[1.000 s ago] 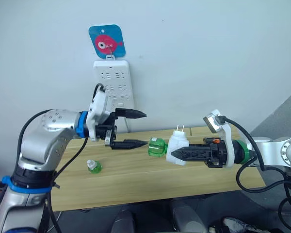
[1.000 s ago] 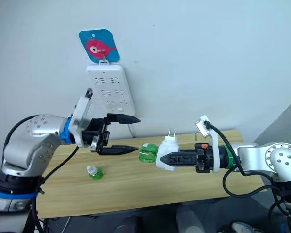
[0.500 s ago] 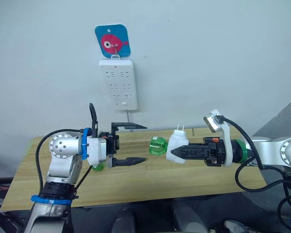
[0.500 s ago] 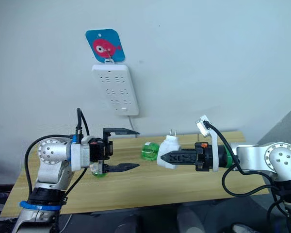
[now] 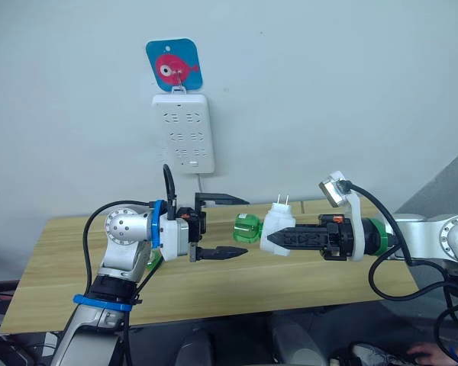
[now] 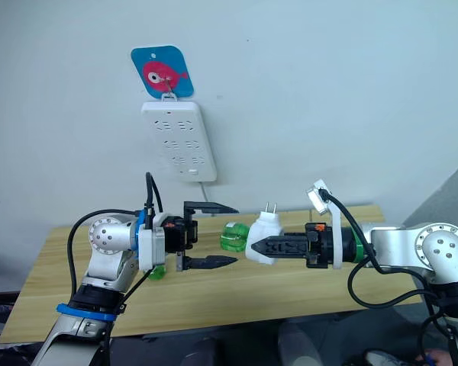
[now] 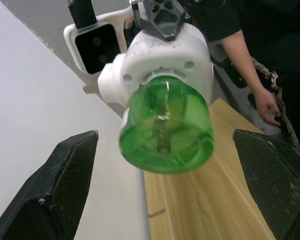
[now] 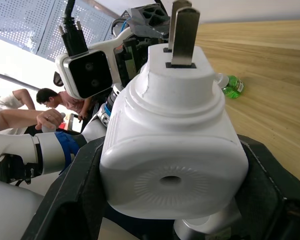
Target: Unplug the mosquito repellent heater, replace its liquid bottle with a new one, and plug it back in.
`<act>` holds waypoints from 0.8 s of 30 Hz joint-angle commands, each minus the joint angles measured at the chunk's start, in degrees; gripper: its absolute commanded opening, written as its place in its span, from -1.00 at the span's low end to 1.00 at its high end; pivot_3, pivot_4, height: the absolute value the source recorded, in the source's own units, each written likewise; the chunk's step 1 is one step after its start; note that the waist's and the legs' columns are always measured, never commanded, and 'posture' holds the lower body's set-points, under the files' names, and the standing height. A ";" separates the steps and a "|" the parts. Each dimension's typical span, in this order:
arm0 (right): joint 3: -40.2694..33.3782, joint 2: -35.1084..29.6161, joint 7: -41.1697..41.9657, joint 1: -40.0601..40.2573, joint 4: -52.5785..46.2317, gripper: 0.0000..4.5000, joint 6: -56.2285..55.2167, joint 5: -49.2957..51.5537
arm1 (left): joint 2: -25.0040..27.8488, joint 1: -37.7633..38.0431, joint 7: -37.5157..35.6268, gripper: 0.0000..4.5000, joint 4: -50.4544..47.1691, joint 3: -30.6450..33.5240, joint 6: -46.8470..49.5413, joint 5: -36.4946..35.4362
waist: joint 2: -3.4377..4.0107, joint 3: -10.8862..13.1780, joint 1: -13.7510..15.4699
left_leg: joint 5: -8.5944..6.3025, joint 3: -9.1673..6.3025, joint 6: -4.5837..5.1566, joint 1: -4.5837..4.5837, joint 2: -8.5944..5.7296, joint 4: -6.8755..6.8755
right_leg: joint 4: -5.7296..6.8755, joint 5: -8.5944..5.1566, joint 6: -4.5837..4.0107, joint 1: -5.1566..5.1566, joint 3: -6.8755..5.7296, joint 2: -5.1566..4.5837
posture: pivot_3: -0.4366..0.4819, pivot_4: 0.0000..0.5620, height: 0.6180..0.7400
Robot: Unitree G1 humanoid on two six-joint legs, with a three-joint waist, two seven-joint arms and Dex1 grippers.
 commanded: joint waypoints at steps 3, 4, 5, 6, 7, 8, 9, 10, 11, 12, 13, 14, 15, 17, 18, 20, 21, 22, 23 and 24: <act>-1.08 0.29 0.24 -0.80 -1.40 0.35 -0.35 1.49 | -0.38 -1.69 1.52 1.00 -0.81 -0.69 -0.69 -0.58 | 0.00 0.00 -0.42 | 0.00 -0.03 0.00 -0.01 0.00 0.00 | 0.00 0.00 0.00 0.00 -0.02 0.00 | -0.48 -0.57 1.00; -1.09 0.30 0.21 -0.81 -1.40 0.35 -0.35 1.49 | -0.45 -1.71 1.58 1.00 -0.92 -0.86 -0.66 -0.72 | 0.00 0.00 -0.51 | 0.00 -0.03 0.00 -0.01 0.00 0.00 | 0.00 0.00 0.00 0.00 -0.01 0.00 | -0.48 -0.57 1.00; -1.10 0.29 0.20 -0.80 -1.43 0.35 -0.35 1.49 | -0.50 -1.70 1.69 1.00 -1.09 -1.08 -0.55 -0.79 | 0.00 0.00 -0.55 | 0.00 -0.03 0.00 0.00 0.00 0.00 | 0.01 0.00 0.00 0.00 -0.01 0.00 | -0.48 -0.57 1.00; -1.11 0.29 0.18 -0.79 -1.44 0.35 -0.35 1.49 | -0.55 -1.70 1.82 1.00 -1.24 -1.26 -0.48 -0.82 | 0.00 0.00 -0.57 | 0.00 -0.03 0.00 0.00 0.00 0.00 | 0.02 0.00 0.00 0.00 -0.02 0.00 | -0.48 -0.57 1.00; -1.11 0.30 0.15 -0.78 -1.44 0.35 -0.37 1.49 | -0.61 -1.69 1.98 1.00 -1.37 -1.41 -0.37 -0.85 | 0.00 0.00 -0.60 | 0.00 -0.03 0.00 0.00 0.00 0.00 | 0.02 0.00 0.00 0.01 -0.02 0.00 | -0.48 -0.57 1.00; -1.12 0.28 0.13 -0.76 -1.47 0.35 -0.37 1.49 | -0.58 -1.70 1.92 1.00 -1.44 -1.59 -0.30 -0.92 | 0.00 0.00 -0.61 | 0.00 -0.03 0.00 0.00 0.00 0.00 | 0.02 0.00 0.00 0.00 -0.01 0.00 | -0.48 -0.57 1.00; -1.13 0.28 0.11 -0.73 -1.48 0.35 -0.38 1.49 | -0.54 -1.72 1.81 1.00 -1.48 -1.76 -0.34 -1.00 | 0.00 0.00 -0.63 | 0.00 -0.03 0.01 0.01 0.00 0.00 | 0.02 0.00 0.00 0.00 -0.02 0.00 | -0.48 -0.57 1.00; -1.13 0.28 0.09 -0.72 -1.50 0.35 -0.40 1.49 | -0.51 -1.72 1.76 0.92 -1.51 -1.88 -0.38 -1.08 | 0.00 0.00 -0.65 | 0.00 -0.03 0.01 0.01 0.00 0.00 | 0.03 0.00 0.00 0.00 -0.02 0.01 | -0.48 -0.57 1.00; -1.14 0.29 0.08 -0.71 -1.53 0.35 -0.41 1.49 | -0.47 -1.73 1.70 0.83 -1.56 -2.01 -0.35 -1.15 | 0.00 0.00 -0.65 | 0.01 -0.04 0.01 0.01 0.00 0.00 | 0.03 0.00 0.00 0.00 -0.02 0.01 | -0.48 -0.57 1.00; -1.15 0.31 0.07 -0.68 -1.54 0.35 -0.43 1.49 | -0.49 -1.72 1.62 0.74 -1.67 -2.17 -0.32 -1.30 | 0.00 0.00 -0.65 | 0.01 -0.04 0.01 0.01 0.00 0.00 | 0.03 0.00 0.00 0.00 -0.02 0.01 | -0.48 -0.57 1.00; -1.14 0.33 0.08 -0.66 -1.57 0.35 -0.44 1.49 | -0.44 -1.69 1.44 0.60 -1.81 -2.41 -0.09 -1.49 | 0.00 0.00 -0.66 | 0.01 -0.04 0.01 0.00 0.00 0.00 | 0.03 0.00 0.00 0.00 -0.02 0.01 | -0.48 -0.57 1.00; -1.12 0.36 0.05 -0.73 -1.52 0.35 -0.44 1.49 | -0.36 -1.74 1.22 0.49 -1.85 -2.66 0.12 -1.59 | 0.00 0.00 -0.66 | 0.01 -0.04 0.01 0.01 0.00 0.00 | 0.02 0.00 0.00 0.00 -0.01 0.01 | -0.49 -0.57 1.00; -1.10 0.39 0.01 -0.78 -1.48 0.35 -0.45 1.49 | -0.35 -1.78 1.12 0.32 -1.87 -2.82 0.19 -1.62 | 0.00 0.00 -0.67 | 0.01 -0.04 0.01 0.00 0.00 0.00 | 0.02 0.00 0.00 0.00 -0.02 0.01 | -0.49 -0.57 1.00; -1.09 0.42 -0.02 -0.81 -1.46 0.35 -0.46 1.49 | -0.30 -1.83 1.05 0.05 -2.02 -3.13 0.65 -1.69 | 0.00 0.00 -0.68 | 0.01 -0.04 0.01 0.00 0.00 0.00 | 0.02 0.00 0.00 0.00 -0.01 0.01 | -0.49 -0.57 1.00; -1.11 0.43 -0.01 -0.79 -1.48 0.35 -0.45 1.49 | -0.35 -1.84 1.18 0.01 -2.22 -3.19 0.88 -1.76 | 0.00 0.00 -0.68 | 0.01 -0.04 0.01 0.00 0.00 0.00 | 0.02 0.00 0.00 0.00 -0.02 0.01 | -0.49 -0.57 1.00; -1.08 0.46 -0.04 -0.86 -1.45 0.35 -0.44 1.49 | -0.36 -1.91 1.35 0.01 -2.60 -3.28 1.57 -1.90 | 0.00 0.00 -0.68 | 0.01 -0.04 0.01 0.00 0.00 0.00 | 0.02 0.00 0.00 0.00 -0.02 0.01 | -0.49 -0.56 1.00; -1.07 0.42 -0.07 -0.87 -1.45 0.35 -0.42 1.49 | -0.15 -2.00 1.57 0.01 -3.58 -3.25 2.90 -2.44 | 0.00 0.00 -0.68 | 0.01 -0.04 0.01 0.00 0.00 0.00 | 0.02 0.00 0.00 0.00 -0.01 0.01 | -0.49 -0.56 1.00; -1.07 0.36 -0.11 -0.88 -1.47 0.35 -0.41 1.49 | 0.13 -2.05 1.73 0.01 -4.74 -3.19 4.27 -3.04 | 0.00 0.00 -0.69 | 0.01 -0.04 0.01 0.00 0.00 0.00 | 0.02 0.00 0.00 0.00 -0.02 0.01 | -0.49 -0.56 1.00; -1.07 0.26 -0.15 -0.88 -1.53 0.35 -0.38 1.49 | 0.64 -2.09 1.79 0.01 -5.95 -3.15 5.89 -3.48 | 0.00 0.00 -0.69 | 0.01 -0.04 0.01 0.00 0.00 0.00 | 0.02 0.00 0.00 0.00 -0.02 0.01 | -0.49 -0.56 1.00; -1.13 0.10 -0.02 -0.87 -1.69 0.35 -0.30 1.49 | 1.81 -1.98 1.94 0.01 -7.44 -3.18 9.18 -3.84 | 0.00 0.00 -0.70 | 0.01 -0.04 0.01 0.00 0.00 0.00 | 0.03 0.00 0.01 0.00 -0.02 0.01 | -0.49 -0.56 1.00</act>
